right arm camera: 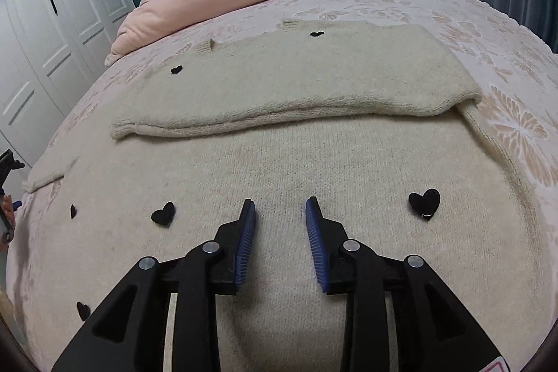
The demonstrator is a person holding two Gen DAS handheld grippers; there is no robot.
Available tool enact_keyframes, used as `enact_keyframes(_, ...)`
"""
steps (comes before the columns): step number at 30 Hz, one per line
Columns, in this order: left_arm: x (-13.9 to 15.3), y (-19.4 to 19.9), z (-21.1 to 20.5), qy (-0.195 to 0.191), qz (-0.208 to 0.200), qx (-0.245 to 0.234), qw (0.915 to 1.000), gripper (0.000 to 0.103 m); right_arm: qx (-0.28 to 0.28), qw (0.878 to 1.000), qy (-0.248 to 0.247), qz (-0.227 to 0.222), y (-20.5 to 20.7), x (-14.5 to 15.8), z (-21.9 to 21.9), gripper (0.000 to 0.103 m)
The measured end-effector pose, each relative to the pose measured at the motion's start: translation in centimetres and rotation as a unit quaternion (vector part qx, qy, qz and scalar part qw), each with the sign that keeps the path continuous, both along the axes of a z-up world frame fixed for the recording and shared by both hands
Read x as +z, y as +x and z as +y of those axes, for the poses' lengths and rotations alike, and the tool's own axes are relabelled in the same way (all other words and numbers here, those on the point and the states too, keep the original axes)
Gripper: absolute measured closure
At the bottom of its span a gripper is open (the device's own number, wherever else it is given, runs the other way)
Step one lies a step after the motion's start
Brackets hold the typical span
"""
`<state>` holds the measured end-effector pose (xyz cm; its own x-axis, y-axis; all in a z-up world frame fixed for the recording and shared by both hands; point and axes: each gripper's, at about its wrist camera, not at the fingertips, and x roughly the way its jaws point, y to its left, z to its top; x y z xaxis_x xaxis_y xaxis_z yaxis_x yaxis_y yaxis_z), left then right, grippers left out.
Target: Fold small clothes
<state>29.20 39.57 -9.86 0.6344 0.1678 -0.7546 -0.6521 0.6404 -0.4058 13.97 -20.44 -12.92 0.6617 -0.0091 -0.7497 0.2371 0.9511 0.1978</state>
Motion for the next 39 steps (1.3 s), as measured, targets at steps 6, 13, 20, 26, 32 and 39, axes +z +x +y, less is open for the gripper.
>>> enact_keyframes(6, -1.4, 1.8, 3.5, -0.017, 0.017, 0.026, 0.9994, 0.045, 0.01, 1.0, 0.003, 0.003, 0.4, -0.4, 0.3, 0.059)
enact_keyframes(13, 7.0, 4.7, -7.5, -0.011, -0.096, -0.152, 0.9836, 0.092, 0.032, 0.999, -0.028, 0.008, 0.8, -0.5, 1.6, 0.042)
enact_keyframes(20, 13.0, 2.8, -31.1, -0.062, -0.18, -0.404, 0.8947, 0.093, 0.039, 0.999, 0.006, -0.004, 0.5, -0.5, 0.9, 0.037)
enact_keyframes(26, 4.8, -1.9, -42.9, -0.119, -0.068, -0.499, 0.8559, 0.064, 0.048, 0.998, 0.046, -0.016, 0.2, -0.6, 0.1, 0.032)
enact_keyframes(32, 0.8, -2.4, -33.3, -0.104, -0.021, -0.376, 0.9207, 0.029, 0.046, 0.998, 0.044, -0.013, 0.5, 0.2, 0.5, 0.03)
enact_keyframes(39, -3.4, -4.9, -20.6, -0.118, -0.014, -0.238, 0.964, 0.023, 0.207, 0.976, 0.049, -0.045, 11.8, 8.8, 12.2, 0.031)
